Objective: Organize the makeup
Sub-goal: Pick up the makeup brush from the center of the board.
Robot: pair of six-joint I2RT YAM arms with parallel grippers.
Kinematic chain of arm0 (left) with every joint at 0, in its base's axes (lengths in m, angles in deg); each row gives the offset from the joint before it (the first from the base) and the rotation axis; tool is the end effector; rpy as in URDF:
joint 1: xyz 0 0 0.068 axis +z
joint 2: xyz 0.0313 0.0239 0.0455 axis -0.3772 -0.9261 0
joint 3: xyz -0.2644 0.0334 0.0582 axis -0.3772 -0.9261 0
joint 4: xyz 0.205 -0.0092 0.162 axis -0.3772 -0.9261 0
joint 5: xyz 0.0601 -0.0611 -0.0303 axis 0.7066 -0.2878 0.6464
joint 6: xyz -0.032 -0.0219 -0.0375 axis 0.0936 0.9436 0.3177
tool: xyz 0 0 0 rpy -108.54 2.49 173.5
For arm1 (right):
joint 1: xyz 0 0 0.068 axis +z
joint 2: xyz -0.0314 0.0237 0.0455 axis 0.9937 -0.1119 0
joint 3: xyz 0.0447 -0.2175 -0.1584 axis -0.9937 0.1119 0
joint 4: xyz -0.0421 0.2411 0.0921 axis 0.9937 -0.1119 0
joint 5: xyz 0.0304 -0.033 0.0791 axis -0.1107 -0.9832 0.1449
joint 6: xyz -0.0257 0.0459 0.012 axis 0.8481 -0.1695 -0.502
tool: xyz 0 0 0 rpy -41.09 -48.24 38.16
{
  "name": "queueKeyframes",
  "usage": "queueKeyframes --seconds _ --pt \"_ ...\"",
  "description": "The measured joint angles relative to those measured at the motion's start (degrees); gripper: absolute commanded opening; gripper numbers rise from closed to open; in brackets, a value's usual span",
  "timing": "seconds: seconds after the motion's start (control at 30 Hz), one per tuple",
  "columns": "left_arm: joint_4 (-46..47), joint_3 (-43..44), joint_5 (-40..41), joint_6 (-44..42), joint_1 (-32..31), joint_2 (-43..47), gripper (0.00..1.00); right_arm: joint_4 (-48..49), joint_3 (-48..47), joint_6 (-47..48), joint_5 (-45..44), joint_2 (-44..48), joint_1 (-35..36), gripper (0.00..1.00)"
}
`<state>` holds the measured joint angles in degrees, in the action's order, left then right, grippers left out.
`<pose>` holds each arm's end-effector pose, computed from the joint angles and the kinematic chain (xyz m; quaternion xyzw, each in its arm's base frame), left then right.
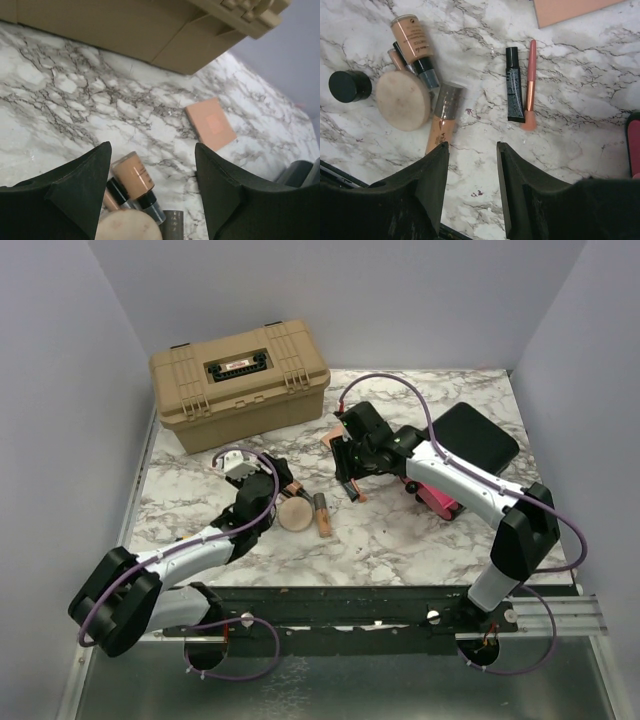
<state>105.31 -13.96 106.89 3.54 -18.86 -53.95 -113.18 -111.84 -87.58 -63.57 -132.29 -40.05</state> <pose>0.1940 -0.1375 0.2161 -0.2403 0.7226 -0.1923 0.6190 0.2661 0.2493 0.2942 -0.1947 0.9246 0.1387 0.2966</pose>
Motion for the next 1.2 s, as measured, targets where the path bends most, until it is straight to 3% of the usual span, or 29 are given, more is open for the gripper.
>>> queueKeyframes --seconds 0.13,0.4,0.73,1.0,1.2 --pt "-1.77 -0.02 -9.6 0.87 5.49 -3.1 0.7 0.09 0.0 -0.02 -0.17 -0.52 -0.11 0.49" --pt "-2.4 1.73 -26.71 -0.52 10.69 -10.88 0.68 0.48 -0.52 -1.18 -2.69 -6.1 -0.11 0.48" --pt "-6.49 2.8 -32.92 -7.04 11.65 -12.37 0.61 -1.03 -4.28 -3.69 -12.9 -16.13 -0.13 0.43" --pt "-8.28 2.78 -38.01 -16.68 11.78 -8.87 0.61 -0.94 -7.28 -4.33 -15.98 -19.74 -0.13 0.43" --pt "-8.57 2.78 -42.53 -19.02 11.82 -11.87 0.61 -0.9 -7.28 -4.35 -16.31 -20.17 -0.9 0.43"
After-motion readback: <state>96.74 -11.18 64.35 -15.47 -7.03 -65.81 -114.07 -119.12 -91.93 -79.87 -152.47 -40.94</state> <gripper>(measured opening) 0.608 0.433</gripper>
